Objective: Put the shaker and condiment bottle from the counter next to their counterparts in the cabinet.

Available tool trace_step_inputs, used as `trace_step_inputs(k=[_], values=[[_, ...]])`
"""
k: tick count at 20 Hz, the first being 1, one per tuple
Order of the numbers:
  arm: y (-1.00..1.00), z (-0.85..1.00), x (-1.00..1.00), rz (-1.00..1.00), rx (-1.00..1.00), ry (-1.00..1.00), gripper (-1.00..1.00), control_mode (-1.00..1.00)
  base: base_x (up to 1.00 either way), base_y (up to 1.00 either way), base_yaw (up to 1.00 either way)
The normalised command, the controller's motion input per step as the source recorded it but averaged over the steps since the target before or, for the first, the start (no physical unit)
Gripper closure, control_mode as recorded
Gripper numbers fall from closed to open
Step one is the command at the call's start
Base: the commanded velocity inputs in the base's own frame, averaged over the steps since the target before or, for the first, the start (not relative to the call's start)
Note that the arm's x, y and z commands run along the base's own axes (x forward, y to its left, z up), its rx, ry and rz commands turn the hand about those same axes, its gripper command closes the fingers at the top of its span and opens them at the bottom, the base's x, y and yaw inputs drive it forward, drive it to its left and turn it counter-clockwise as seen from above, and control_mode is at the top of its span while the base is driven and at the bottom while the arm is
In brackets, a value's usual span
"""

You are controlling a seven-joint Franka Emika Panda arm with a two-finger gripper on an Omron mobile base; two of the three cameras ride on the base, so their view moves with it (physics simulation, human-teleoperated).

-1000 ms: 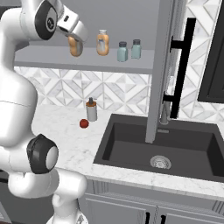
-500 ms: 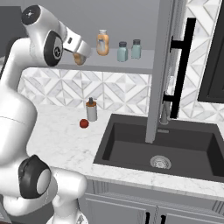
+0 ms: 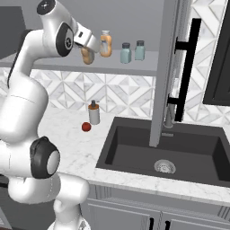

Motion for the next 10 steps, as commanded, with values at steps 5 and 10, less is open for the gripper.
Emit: trace_step_inputs(k=[5,10], values=[[0.00,0.38,0.27,0.00,-0.04,0.16,1.00,-1.00,0.00,0.00,0.00],[0.00,0.04,0.05,0.00,-0.08,0.01,1.00,-1.00,0.00,0.00,0.00]])
